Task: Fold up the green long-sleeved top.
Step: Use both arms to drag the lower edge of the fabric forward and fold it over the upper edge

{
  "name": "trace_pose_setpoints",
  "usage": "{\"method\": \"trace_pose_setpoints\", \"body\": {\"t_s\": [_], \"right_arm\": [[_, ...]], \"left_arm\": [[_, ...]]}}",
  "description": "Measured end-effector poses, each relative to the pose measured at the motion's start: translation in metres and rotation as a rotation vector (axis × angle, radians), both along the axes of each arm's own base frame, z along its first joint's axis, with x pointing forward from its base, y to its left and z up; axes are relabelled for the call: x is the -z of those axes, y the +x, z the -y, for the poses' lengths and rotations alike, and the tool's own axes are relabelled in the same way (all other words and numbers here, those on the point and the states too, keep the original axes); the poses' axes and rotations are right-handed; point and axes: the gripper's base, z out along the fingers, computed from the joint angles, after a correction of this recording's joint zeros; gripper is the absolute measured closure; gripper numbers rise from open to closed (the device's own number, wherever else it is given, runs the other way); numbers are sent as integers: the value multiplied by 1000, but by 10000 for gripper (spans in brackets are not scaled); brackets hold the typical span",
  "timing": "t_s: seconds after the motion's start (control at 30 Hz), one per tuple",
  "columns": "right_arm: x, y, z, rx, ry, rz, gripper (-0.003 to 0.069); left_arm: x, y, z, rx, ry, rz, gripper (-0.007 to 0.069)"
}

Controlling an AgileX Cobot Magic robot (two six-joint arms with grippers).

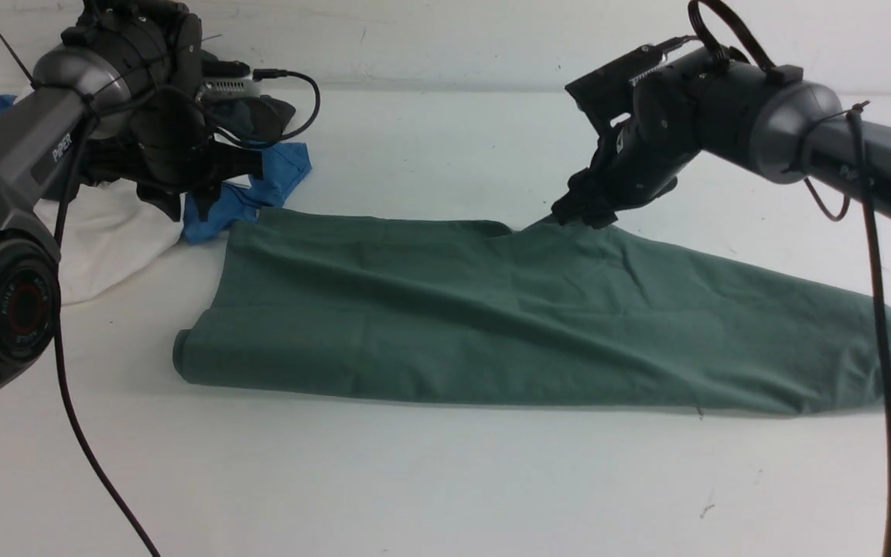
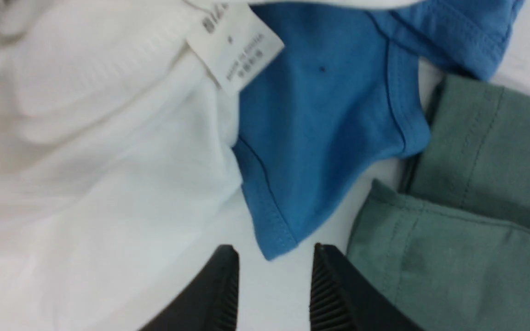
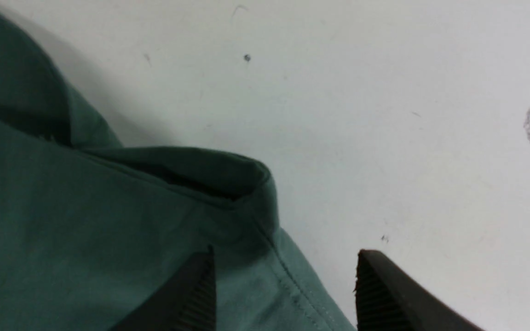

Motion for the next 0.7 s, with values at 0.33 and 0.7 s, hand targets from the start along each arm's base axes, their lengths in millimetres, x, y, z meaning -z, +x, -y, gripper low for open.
{"method": "trace_pose_setpoints", "body": {"t_s": [0.33, 0.7], "right_arm": [[-22, -6, 1, 75, 15, -109, 242], [-21, -11, -8, -2, 46, -152, 242]], "left_arm": [[-14, 0, 7, 124, -31, -13, 464], [35, 10, 16, 135, -117, -77, 307]]}}
